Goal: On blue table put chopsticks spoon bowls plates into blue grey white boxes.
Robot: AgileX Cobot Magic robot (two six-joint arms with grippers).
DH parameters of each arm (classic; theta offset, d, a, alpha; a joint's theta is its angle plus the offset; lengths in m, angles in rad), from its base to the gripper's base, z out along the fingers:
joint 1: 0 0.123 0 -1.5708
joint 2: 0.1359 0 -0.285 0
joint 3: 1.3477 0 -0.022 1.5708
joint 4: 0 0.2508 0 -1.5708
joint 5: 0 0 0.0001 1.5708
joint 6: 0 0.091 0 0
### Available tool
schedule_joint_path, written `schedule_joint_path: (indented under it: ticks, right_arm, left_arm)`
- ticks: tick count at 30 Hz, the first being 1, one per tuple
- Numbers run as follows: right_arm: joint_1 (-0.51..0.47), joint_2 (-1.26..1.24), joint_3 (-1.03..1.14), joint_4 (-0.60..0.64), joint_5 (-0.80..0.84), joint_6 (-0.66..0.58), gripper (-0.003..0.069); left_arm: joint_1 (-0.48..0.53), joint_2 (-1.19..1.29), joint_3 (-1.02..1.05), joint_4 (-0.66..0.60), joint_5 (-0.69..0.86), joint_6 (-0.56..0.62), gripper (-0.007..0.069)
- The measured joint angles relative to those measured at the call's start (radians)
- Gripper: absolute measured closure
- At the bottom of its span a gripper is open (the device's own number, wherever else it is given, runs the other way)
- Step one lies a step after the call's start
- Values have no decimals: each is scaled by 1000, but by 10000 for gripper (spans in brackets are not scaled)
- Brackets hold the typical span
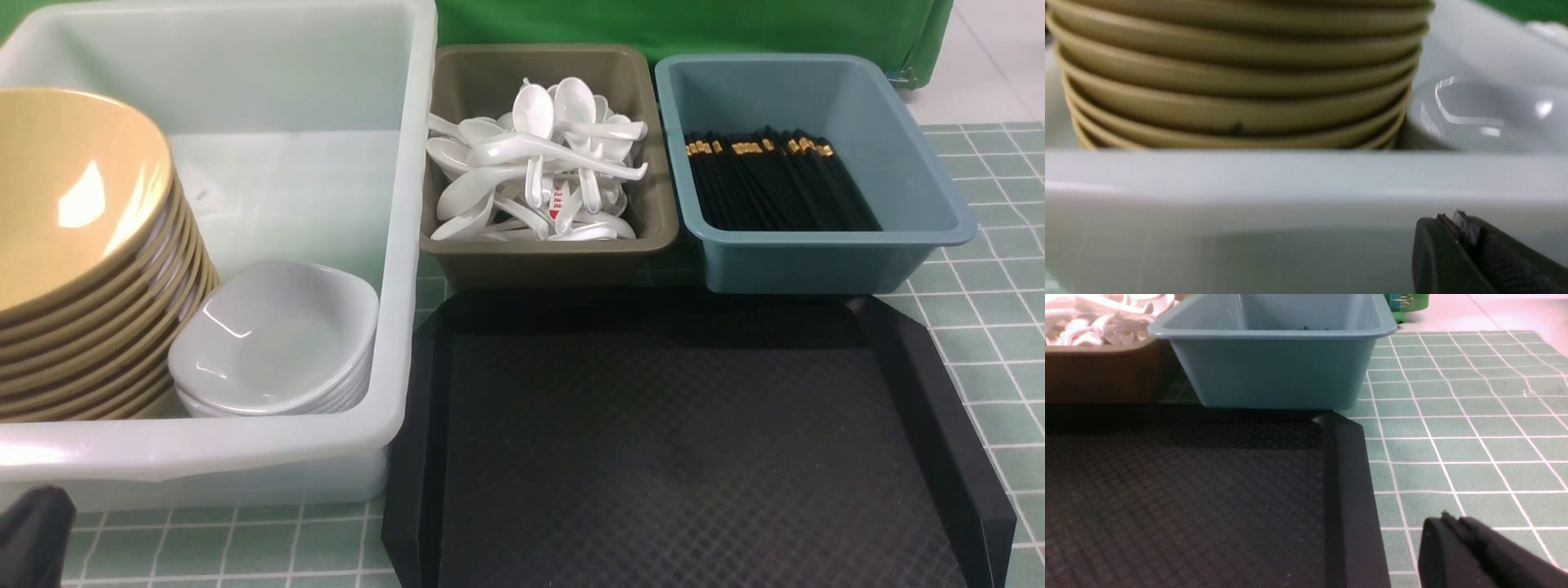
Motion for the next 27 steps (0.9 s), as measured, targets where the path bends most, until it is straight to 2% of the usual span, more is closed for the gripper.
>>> schedule_joint_path:
  ticks: [2, 27]
  right_arm:
    - [0, 0, 0, 0, 0, 0, 582]
    - [0, 0, 0, 0, 0, 0, 561]
  left_arm:
    - [0, 0, 0, 0, 53, -1, 636]
    - [0, 0, 0, 8, 55, -1, 636]
